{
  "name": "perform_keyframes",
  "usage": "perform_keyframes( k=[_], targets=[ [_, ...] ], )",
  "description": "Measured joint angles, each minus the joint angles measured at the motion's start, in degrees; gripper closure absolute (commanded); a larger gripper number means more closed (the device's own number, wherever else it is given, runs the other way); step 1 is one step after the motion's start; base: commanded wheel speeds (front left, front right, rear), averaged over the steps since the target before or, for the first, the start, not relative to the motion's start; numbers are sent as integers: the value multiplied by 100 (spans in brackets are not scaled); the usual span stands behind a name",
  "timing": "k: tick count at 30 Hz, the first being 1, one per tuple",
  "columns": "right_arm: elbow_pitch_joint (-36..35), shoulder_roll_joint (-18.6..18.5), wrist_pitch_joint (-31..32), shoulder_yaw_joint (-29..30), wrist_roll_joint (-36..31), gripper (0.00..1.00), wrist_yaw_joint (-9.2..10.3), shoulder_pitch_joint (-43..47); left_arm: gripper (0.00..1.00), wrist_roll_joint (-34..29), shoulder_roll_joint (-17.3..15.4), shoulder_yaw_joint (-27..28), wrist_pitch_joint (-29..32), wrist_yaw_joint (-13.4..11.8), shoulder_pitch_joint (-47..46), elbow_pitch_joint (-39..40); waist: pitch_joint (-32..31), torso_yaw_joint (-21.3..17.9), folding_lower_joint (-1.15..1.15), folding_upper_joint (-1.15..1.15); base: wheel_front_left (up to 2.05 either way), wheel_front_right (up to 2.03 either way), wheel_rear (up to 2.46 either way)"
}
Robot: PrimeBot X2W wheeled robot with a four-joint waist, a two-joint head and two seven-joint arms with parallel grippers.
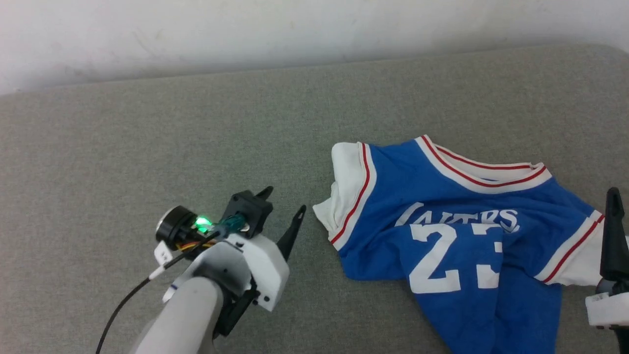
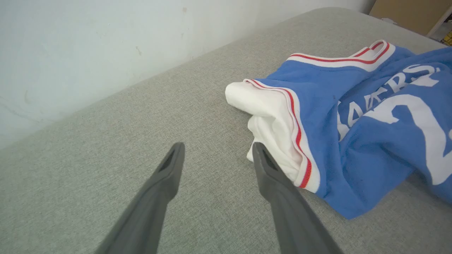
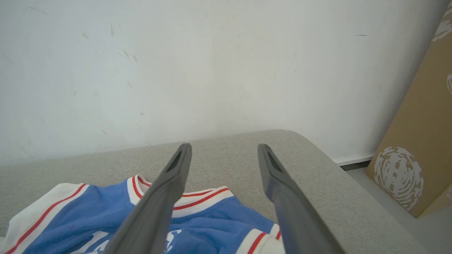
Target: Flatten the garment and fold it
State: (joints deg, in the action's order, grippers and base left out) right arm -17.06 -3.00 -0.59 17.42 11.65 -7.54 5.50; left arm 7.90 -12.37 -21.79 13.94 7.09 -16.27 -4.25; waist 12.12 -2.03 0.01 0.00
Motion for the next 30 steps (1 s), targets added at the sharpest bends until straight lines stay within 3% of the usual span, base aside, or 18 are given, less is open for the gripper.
perform_keyframes(
  k=[10,22,24,30],
  targets=[
    [114,0,-49,-137,60,0,0,-82,0,550,-352,-1055,428,1,-788,-694,309,-169,0,0,0,0,0],
    [233,0,-99,-258,108,0,0,-211,0,1077,-397,-1449,1031,0,-1490,-1218,657,-338,-1,0,0,0,0],
    [266,0,-99,-258,114,0,0,-235,100,1192,-409,-1549,1113,0,-1580,-1194,698,-367,-1,0,0,0,0],
    [330,0,-108,-246,125,0,0,-303,100,1570,-469,-1803,1228,0,-1637,-1074,737,-406,-1,0,0,0,0]
  ],
)
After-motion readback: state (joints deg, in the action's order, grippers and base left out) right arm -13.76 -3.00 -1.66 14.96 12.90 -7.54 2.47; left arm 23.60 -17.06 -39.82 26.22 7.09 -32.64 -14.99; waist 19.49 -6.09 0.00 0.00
